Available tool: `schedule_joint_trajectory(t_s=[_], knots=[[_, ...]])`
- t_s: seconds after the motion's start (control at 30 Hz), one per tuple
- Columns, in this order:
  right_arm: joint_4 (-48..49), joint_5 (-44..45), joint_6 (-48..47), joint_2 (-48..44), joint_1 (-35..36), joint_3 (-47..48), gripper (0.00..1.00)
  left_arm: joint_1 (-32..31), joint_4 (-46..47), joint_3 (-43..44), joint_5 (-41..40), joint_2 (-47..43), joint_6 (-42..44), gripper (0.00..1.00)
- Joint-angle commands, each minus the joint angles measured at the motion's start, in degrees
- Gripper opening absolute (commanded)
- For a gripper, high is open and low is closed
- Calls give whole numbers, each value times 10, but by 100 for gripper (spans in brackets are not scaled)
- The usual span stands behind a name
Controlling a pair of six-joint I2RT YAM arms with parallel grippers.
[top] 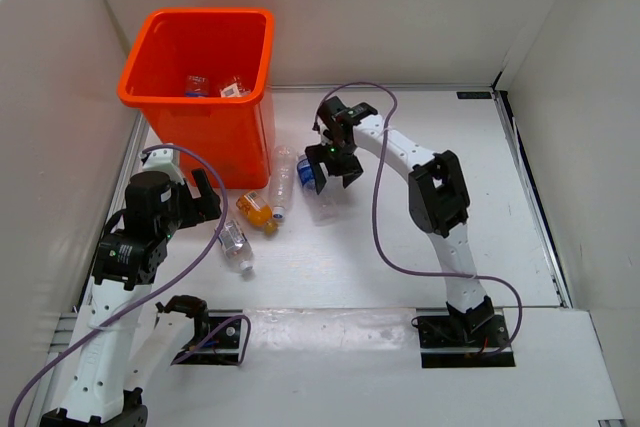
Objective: Put the plastic bottles in the bin
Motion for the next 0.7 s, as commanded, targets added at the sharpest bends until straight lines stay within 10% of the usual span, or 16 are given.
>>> schedule_joint_trajectory(t_s=[0.0, 0.43, 0.67], knots=[[-18, 7, -5, 17, 10, 27, 83, 0, 13, -2, 5, -2, 5, 100], [-81, 47, -27, 80, 38, 93, 85, 0, 8, -2, 11, -2, 7, 100], [-92, 82, -33, 78, 39, 76, 69, 0, 8, -3, 11, -4, 8, 100]])
